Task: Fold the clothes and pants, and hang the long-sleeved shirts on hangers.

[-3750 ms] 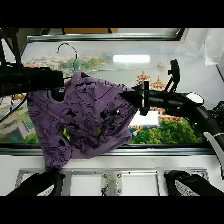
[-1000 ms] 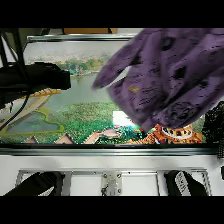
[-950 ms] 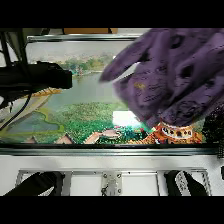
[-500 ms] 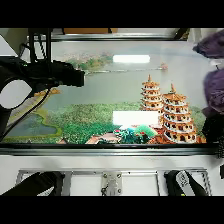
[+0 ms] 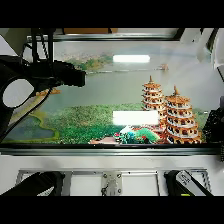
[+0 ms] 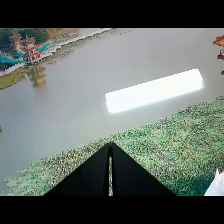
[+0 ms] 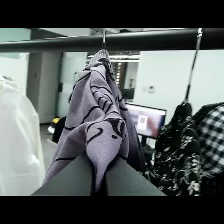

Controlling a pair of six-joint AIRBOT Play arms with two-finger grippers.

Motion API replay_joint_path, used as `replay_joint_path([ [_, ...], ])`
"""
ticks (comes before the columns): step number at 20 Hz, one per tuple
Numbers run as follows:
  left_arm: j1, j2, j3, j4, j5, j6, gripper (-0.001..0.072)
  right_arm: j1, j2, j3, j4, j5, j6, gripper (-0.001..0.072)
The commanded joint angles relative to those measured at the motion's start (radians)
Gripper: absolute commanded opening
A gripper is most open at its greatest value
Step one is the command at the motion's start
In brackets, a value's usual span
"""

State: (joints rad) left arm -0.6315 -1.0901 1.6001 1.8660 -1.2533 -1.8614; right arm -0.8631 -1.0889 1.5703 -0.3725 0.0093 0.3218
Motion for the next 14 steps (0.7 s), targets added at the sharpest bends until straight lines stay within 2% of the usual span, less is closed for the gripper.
replay_joint_path([
  [1, 0.000, -0.001, 0.000, -0.002, 0.000, -0.001, 0.0019, -0.001, -0.009, 0.015, -0.009, -0.059, -0.003, 0.0012],
  [14, 0.000, -0.001, 0.000, -0.008, -0.005, -0.001, 0.0018, -0.003, -0.021, 0.015, -0.009, -0.079, -0.003, 0.0012],
])
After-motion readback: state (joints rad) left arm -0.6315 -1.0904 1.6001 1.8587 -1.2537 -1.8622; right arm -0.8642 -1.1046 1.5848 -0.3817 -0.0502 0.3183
